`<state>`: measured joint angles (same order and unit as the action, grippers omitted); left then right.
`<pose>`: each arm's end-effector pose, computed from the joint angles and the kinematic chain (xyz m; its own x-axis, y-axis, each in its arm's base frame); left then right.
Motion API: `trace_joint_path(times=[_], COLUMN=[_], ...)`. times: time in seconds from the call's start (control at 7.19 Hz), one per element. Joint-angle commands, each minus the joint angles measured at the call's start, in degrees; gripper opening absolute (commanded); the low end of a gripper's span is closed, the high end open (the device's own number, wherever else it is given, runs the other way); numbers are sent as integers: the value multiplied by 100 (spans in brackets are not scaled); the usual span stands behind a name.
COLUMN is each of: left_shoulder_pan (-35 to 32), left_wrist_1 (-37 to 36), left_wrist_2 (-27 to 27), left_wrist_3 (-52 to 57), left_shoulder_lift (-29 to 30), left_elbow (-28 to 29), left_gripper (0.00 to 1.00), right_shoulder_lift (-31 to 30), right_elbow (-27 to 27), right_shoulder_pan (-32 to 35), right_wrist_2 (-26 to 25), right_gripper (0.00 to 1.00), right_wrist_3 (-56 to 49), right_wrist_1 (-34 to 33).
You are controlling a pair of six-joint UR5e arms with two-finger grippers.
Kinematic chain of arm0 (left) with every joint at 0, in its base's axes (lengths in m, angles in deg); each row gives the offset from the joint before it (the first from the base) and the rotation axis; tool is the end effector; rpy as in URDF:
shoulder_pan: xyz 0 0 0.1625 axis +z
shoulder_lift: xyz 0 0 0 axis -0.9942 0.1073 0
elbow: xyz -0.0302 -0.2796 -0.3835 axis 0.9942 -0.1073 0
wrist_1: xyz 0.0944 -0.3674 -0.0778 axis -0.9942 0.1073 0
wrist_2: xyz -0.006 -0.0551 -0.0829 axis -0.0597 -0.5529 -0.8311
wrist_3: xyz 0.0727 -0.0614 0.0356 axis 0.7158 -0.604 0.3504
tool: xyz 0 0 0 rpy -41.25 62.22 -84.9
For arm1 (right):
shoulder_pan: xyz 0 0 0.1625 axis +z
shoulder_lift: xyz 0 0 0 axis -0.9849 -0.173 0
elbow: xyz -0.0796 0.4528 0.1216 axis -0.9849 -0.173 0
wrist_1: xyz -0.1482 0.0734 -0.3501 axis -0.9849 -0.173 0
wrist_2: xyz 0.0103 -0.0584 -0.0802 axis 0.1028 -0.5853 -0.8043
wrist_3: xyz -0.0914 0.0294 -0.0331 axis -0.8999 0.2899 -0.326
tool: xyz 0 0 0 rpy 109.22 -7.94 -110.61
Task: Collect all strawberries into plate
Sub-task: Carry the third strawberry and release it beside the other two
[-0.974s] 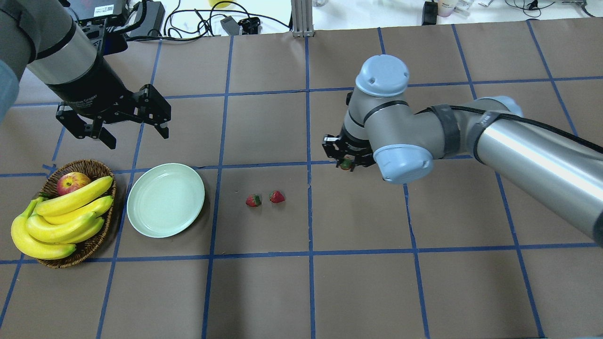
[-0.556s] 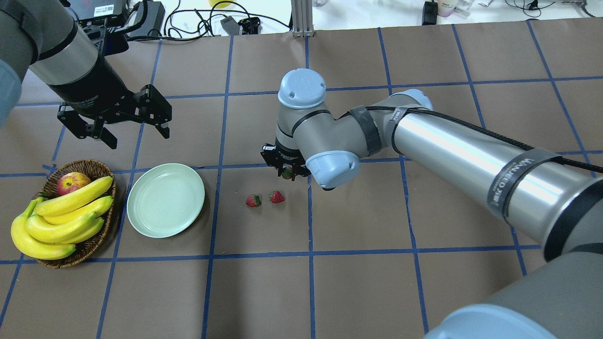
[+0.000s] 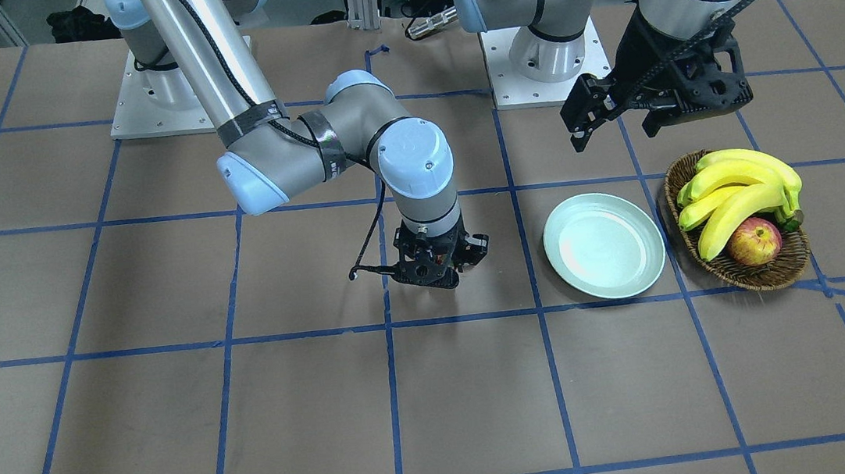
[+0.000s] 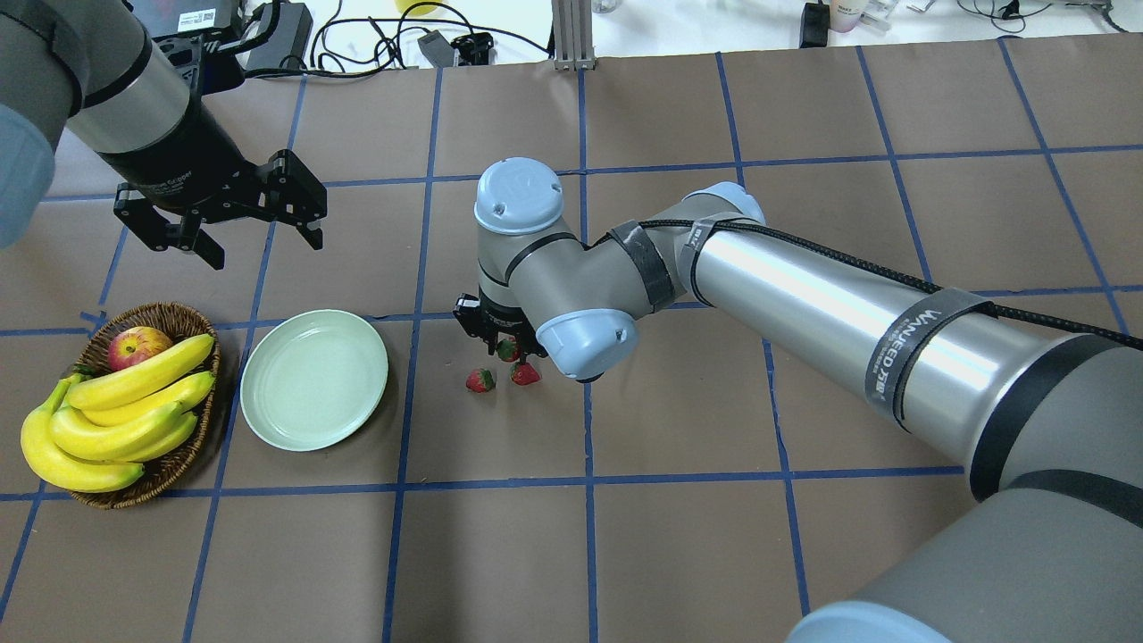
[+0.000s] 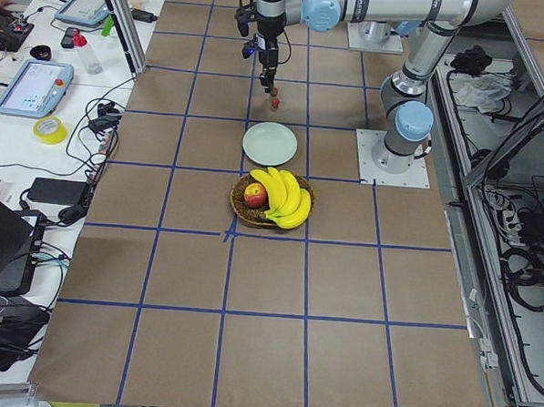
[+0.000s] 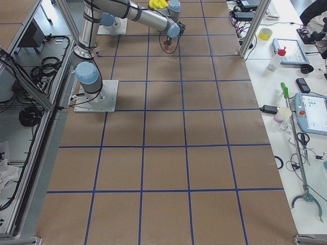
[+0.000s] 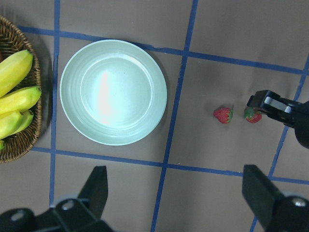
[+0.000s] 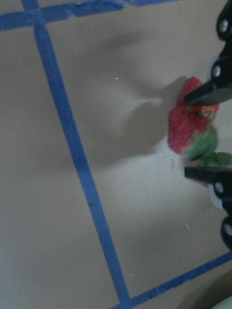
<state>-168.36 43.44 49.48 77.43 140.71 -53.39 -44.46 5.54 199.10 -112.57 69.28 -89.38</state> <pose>-0.0935 -0.4465 0.5225 -0.9852 -0.1698 0.0236 -0.1693 0.9853 0.0251 0.4448 -0.4873 0.2639 -0.9440 0.2928 -0.1520 0.2781 0.9541 0.1110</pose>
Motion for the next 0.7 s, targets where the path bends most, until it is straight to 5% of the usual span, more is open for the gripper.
trace_joint_path(times=[0.0, 0.42, 0.56], left_shoulder_pan=[-3, -3, -3], left_wrist_1=[-2, -90, -99], left_wrist_2=[-3, -21, -12], left_wrist_3=[-21, 48, 57], left_shoulder_lift=[4, -13, -13], left_elbow=[-5, 74, 74], left_gripper=[100, 100, 100], right_shoulder_lift=[-23, -899, -1251], right_elbow=[10, 55, 80], right_shoulder_pan=[12, -180, -451], right_wrist_2=[82, -804, -858], right_gripper=[75, 80, 92], right_wrist_3=[8, -359, -736], right_wrist_1=[13, 904, 1144])
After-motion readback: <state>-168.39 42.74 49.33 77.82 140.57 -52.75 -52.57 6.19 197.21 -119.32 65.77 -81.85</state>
